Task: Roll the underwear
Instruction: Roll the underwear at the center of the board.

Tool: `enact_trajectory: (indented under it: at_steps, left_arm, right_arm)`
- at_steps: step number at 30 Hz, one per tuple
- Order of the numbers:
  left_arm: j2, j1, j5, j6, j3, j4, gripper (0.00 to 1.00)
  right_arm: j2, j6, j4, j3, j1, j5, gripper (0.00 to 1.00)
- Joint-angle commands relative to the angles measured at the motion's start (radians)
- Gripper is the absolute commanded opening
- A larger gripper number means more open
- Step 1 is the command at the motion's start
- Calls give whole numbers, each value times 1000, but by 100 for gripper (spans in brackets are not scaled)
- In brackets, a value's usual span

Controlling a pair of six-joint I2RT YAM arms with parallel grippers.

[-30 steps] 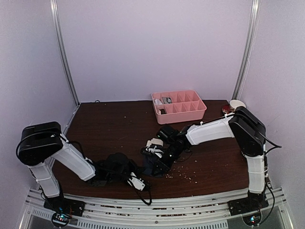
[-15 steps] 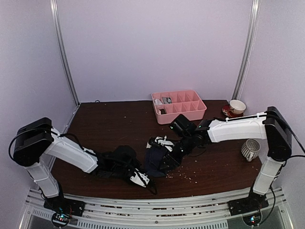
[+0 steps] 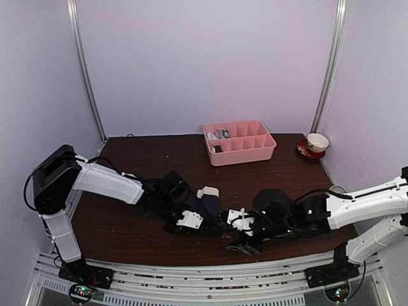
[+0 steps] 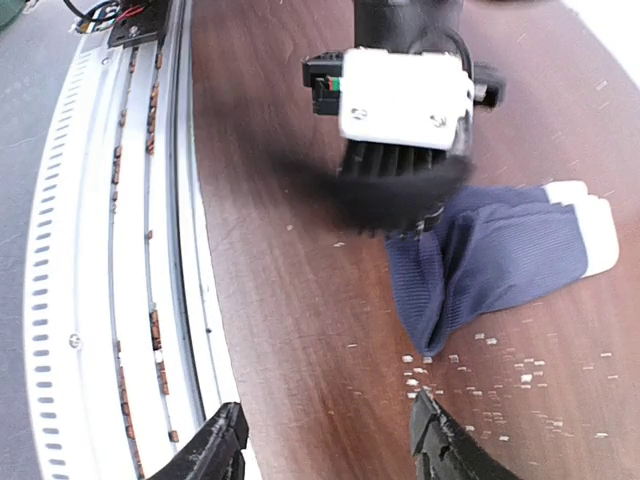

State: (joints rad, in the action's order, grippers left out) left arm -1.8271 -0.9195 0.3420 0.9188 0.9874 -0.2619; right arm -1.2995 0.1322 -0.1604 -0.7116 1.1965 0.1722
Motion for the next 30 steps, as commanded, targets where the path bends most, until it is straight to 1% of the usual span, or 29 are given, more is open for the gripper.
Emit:
enact_trajectory:
  at_steps: [1, 5, 9, 11, 14, 20, 26, 28, 30]
  left_arm:
    - [-109, 51, 118, -39, 67, -257, 0]
    - [-187, 94, 173, -43, 148, -343, 0]
    - [-238, 115, 211, -46, 208, -411, 0]
    - [-266, 125, 234, -50, 242, -447, 0]
    - [-320, 147, 284, -48, 311, -521, 0]
    - [-411, 192, 353, -32, 417, -637, 0]
    - [-425, 200, 358, -37, 442, -663, 0]
    - [-425, 199, 354, -37, 445, -666, 0]
    - [-426, 200, 352, -39, 447, -665, 0]
  right_arm:
    - [75, 29, 140, 66, 63, -232, 57]
    - [75, 62, 189, 96, 119, -319, 56]
    - [42, 125, 239, 101, 169, -386, 56]
    - [-4, 154, 243, 77, 181, -420, 56]
    - [-101, 198, 201, -5, 184, -460, 54]
    - [-312, 292, 192, -114, 182, -540, 45]
    - [-441, 338, 231, -158, 166, -584, 39]
    - [-461, 343, 252, -159, 156, -601, 39]
    - [-481, 347, 265, -161, 149, -621, 41]
